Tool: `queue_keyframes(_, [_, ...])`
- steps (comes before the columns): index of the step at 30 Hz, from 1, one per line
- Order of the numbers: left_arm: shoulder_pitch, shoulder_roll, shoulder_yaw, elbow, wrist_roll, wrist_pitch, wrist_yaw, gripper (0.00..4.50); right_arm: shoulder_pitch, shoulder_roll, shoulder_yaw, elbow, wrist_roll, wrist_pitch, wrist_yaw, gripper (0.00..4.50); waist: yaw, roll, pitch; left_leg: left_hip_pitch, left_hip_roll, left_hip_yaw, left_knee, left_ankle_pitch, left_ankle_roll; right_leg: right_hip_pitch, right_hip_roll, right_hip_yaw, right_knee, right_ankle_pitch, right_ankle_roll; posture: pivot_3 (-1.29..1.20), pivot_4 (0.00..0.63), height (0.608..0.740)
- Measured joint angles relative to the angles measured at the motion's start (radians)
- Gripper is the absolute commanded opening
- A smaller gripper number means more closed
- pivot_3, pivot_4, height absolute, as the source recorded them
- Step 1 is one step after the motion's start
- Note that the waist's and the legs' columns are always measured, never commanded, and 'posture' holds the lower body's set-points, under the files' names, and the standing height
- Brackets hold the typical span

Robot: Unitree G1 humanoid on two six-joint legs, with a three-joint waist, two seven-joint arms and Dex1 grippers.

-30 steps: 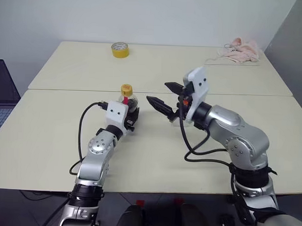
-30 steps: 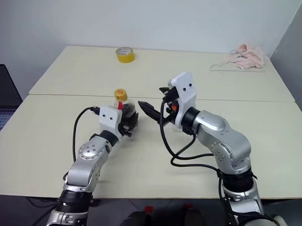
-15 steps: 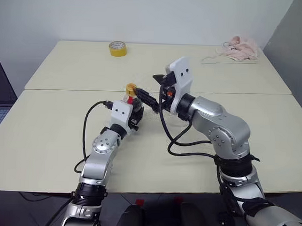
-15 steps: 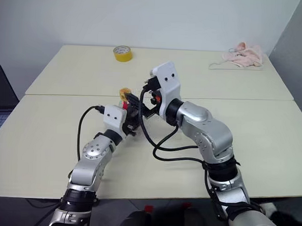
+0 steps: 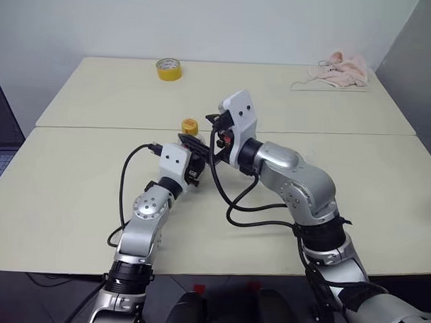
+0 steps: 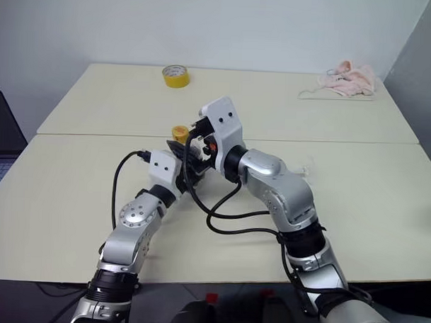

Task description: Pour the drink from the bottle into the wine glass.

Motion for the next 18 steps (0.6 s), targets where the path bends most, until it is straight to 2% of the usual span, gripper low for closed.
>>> queue_keyframes(1, [0.000,0.000,0.000,0.000,0.000,0.000,0.000,2.05,-0.007,0.005,0.000,0.011,-0.005,-0.007,0.001,4.50,-0.001,0.000,0.000,0.000,0.000,0.000,0.000,0.000,0.000,0.000,0.000,0.000,0.000,0.000,0.000,0.00,0.150,0.740])
queue_keyframes(4, [0.001,0.000,0.000,-0.001,0.000,0.000,0.000,2.05,-0.015,0.013,-0.001,0.018,-0.022,-0.030,0.003,3.92,-0.001,0.000,0.000,0.000,0.000,0.000,0.000,0.000,0.000,0.000,0.000,0.000,0.000,0.000,0.000,0.00,0.150,0.740])
queue_keyframes(15, [0.006,0.000,0.000,-0.001,0.006,0.003,0.002,2.05,-0.026,0.009,0.021,0.037,-0.073,-0.070,0.038,0.07,-0.003,0.000,0.000,0.000,0.000,-0.001,0.000,0.000,0.000,0.000,0.000,-0.001,0.000,0.000,0.000,0.00,0.150,0.740])
queue_keyframes(18, [0.006,0.001,0.000,-0.001,0.006,0.003,0.002,2.05,-0.024,0.011,0.019,0.034,-0.073,-0.075,0.044,0.00,-0.003,0.000,0.000,0.000,0.000,-0.001,0.000,0.000,0.000,0.000,0.000,-0.001,0.000,0.000,0.000,0.00,0.150,0.740])
